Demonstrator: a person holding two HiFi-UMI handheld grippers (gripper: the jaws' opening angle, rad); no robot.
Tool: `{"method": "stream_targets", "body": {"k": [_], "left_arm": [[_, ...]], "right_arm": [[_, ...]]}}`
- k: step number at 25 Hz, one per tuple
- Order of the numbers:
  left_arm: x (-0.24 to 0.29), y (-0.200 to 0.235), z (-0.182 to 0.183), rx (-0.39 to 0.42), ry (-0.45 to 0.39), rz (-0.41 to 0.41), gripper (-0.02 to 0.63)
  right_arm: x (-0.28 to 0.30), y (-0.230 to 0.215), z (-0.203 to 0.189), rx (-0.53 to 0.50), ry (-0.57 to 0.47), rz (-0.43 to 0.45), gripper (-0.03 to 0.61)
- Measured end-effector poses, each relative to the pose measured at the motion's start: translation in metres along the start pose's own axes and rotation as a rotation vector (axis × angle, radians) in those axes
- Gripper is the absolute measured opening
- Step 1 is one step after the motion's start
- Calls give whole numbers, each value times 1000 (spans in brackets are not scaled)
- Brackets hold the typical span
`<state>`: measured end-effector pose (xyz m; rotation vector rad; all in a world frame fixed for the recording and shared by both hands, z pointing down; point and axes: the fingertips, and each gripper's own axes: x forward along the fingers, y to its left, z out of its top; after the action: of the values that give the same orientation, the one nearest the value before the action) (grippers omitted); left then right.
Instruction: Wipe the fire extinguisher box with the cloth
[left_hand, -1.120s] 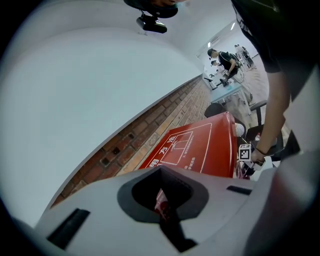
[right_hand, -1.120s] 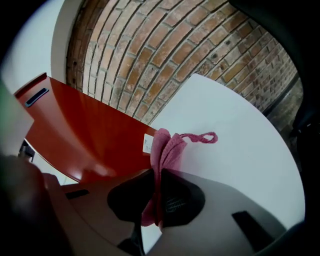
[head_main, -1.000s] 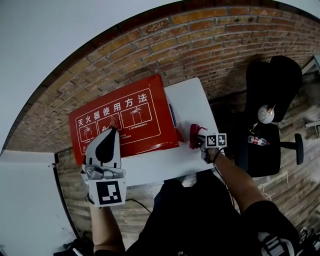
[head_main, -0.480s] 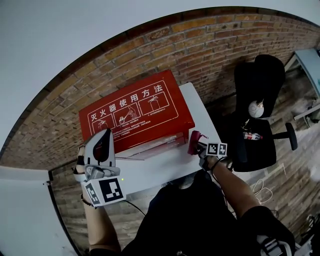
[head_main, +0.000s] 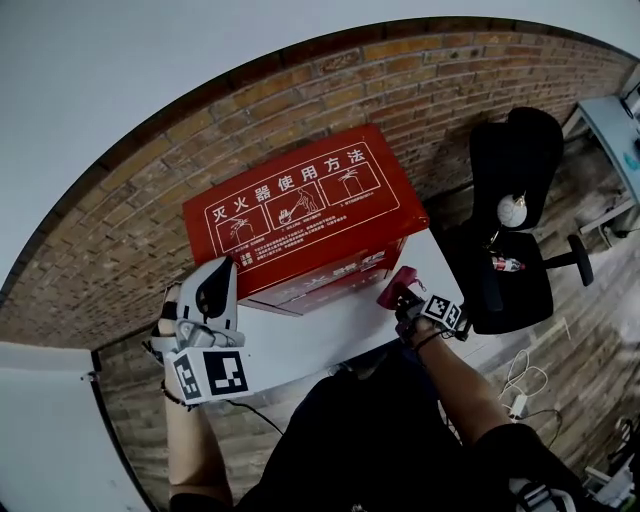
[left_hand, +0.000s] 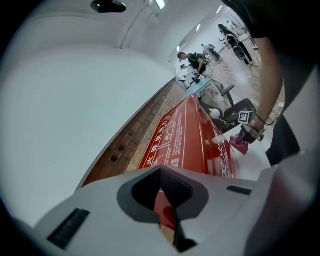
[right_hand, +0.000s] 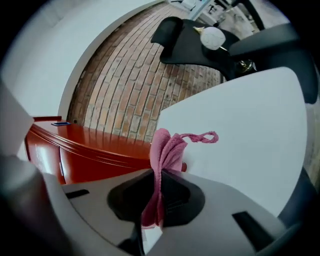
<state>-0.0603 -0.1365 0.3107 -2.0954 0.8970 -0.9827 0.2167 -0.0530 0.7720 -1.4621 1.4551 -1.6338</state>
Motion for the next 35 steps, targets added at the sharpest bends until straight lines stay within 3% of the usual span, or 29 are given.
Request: {"method": "stream_targets", "body": {"k": [3, 9, 15, 35], "left_arm": [[2, -5, 4, 18, -43, -19, 14], [5, -6, 13, -22, -109, -61, 12], [10, -8, 16, -45, -94, -87, 12], [13, -9, 17, -75, -100, -97, 12]], "right_arm": [[-2, -7, -10, 67, -81, 0, 51], [7, -9, -22, 198, -220, 15, 51], [33, -11, -26, 269, -254, 52, 51], [32, 36, -22, 193, -260, 187, 51]]}}
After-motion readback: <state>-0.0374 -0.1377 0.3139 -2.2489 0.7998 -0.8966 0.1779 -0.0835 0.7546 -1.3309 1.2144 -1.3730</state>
